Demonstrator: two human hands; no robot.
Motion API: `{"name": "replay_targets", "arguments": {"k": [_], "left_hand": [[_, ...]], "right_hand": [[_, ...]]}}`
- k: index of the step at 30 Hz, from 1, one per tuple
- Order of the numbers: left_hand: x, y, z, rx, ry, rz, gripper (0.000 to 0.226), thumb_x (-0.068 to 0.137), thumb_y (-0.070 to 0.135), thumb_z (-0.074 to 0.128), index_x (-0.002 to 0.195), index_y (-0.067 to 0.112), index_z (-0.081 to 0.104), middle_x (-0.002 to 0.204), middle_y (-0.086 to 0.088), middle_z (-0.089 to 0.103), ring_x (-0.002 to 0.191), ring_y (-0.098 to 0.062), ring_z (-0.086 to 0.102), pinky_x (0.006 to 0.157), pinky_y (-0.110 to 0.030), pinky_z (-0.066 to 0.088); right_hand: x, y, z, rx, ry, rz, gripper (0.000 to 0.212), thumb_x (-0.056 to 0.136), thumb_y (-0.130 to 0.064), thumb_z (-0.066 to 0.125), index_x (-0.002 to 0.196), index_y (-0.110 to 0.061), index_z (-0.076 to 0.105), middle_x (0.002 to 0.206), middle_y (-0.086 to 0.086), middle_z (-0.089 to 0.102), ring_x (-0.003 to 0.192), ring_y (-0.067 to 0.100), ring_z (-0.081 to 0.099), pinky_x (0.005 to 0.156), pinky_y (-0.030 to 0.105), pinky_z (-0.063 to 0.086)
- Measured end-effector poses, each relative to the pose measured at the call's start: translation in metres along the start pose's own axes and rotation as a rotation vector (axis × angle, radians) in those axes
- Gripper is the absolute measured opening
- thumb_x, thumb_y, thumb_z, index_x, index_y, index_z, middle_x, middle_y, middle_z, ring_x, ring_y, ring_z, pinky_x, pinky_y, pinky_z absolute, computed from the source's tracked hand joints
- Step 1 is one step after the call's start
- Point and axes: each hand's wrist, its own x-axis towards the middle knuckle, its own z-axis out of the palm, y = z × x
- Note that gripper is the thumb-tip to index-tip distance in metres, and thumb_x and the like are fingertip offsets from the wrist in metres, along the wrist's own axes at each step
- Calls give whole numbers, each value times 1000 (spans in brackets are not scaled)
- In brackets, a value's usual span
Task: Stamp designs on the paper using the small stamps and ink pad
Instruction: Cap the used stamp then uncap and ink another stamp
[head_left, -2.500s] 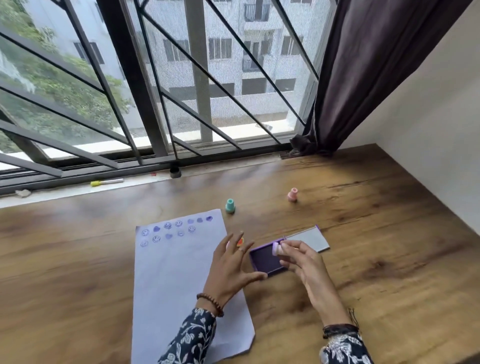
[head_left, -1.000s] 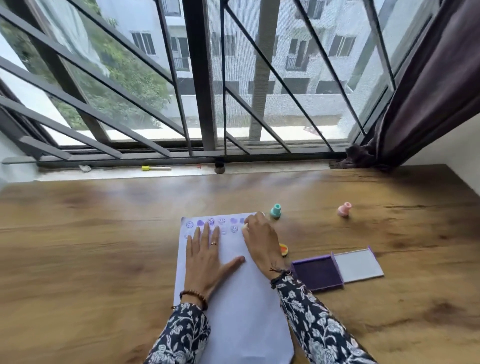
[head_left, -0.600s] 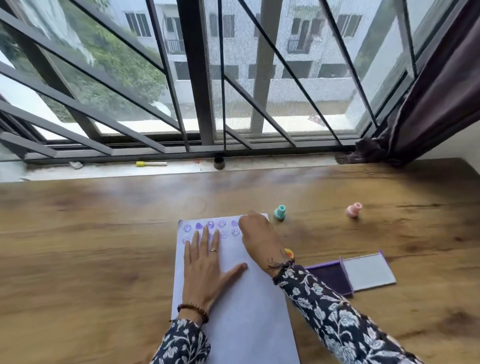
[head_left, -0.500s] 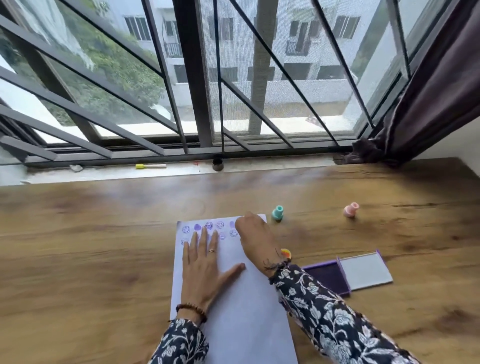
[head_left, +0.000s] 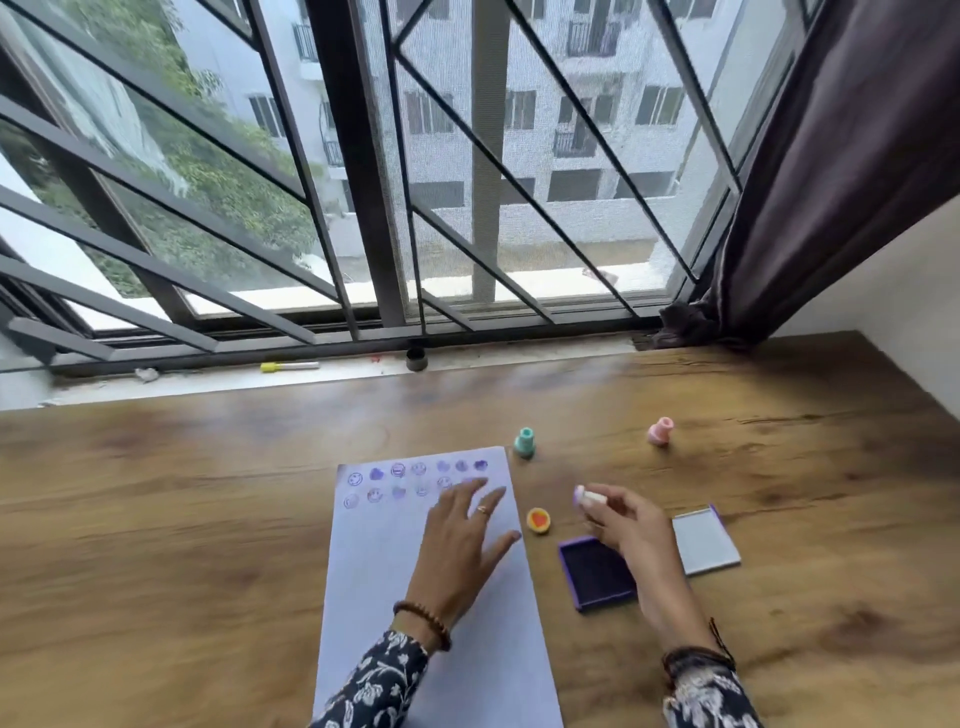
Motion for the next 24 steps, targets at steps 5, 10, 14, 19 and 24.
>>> {"name": "replay_targets", "arguments": {"k": [5,10,14,19,24], "left_hand": [[15,32,14,67,-213,111,40,89,36,48,127,26,45,127,-3,47,115,-23,43,91,-34,32],[25,37,12,23,-223,85,23,90,20,47,111,16,54,117,-9,52,107,-26,49,85,-35,34],[25,42,7,-191,-197,31,23,87,16,55,108,7,59,110,-13,60,99,-29,58,85,-30,43],[21,50,-9,-1080,-200,-407,23,85,8,60,107,0,64,81,-1,65,77,-13,62,64,-9,48],[14,54,-19,-1330,-308,-420,18,88,7,52,95,14,68,76,8,74,74,-2,67,67,-11,48]], "right_hand": [[-16,8,-9,128,21,34,9,80,-3,65,83,-10,68,89,15,67,80,18,61,56,10,54],[-22,10,-16,132,42,19,9,82,-1,64,90,-1,67,88,14,65,79,18,60,57,10,54],[-26,11,-16,71,24,-17,6,79,-9,69,85,-8,70,85,12,68,81,19,62,71,23,54],[-30,4,-12,-81,22,-156,13,72,-7,74,72,-20,71,71,-8,73,74,6,66,71,22,49],[-31,-6,-7,-109,-29,-234,23,73,3,70,85,-16,71,82,-2,74,74,2,68,65,8,50]]}}
